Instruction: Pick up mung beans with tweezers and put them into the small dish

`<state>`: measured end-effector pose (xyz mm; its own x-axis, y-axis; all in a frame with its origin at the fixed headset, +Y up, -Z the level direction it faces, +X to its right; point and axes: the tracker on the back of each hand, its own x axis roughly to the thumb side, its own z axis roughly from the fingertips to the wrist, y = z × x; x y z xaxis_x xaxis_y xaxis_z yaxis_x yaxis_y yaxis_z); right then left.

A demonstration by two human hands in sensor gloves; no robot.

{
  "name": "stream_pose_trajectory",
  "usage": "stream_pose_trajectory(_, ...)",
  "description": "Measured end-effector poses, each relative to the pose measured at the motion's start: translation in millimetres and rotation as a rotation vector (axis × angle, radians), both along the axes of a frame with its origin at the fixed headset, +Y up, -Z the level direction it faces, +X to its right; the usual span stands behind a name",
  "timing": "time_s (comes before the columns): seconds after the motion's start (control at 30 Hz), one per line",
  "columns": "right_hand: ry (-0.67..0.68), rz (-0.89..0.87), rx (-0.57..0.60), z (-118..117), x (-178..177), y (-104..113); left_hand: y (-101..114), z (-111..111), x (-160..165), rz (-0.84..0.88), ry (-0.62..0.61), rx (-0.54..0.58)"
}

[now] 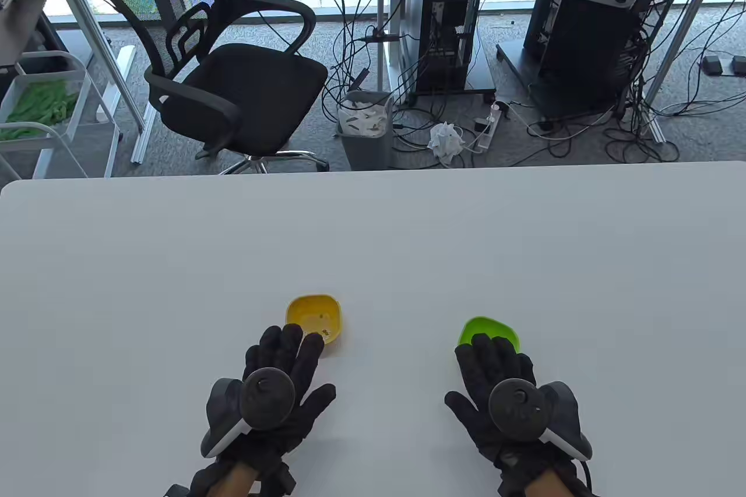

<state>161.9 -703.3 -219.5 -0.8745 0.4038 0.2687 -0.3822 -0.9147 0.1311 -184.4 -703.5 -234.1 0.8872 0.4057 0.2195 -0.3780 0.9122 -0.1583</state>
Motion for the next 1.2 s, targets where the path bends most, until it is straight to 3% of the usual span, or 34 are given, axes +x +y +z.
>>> stream_pose_trajectory(0.53, 0.009, -0.038, -0.024, 0, -2, -1, -2, 0, 2, -0.068, 0.027, -0.033)
stream_pose_trajectory(0.7, 0.011, -0.064, -0.037, 0, -3, -3, -4, -5, -7, -0.226, 0.239, -0.065)
stream_pose_trajectory(0.87, 0.011, -0.075, -0.054, -1, -4, -4, -23, -21, -19, -0.307, 0.393, -0.214)
stream_pose_trajectory(1.0, 0.019, -0.087, -0.08, -1, -6, -6, -39, -33, -12, -0.335, 0.367, -0.291)
stream_pose_trajectory(1.2, 0.026, -0.101, -0.108, -2, -8, -8, -55, -41, 7, -0.55, 0.364, -0.307)
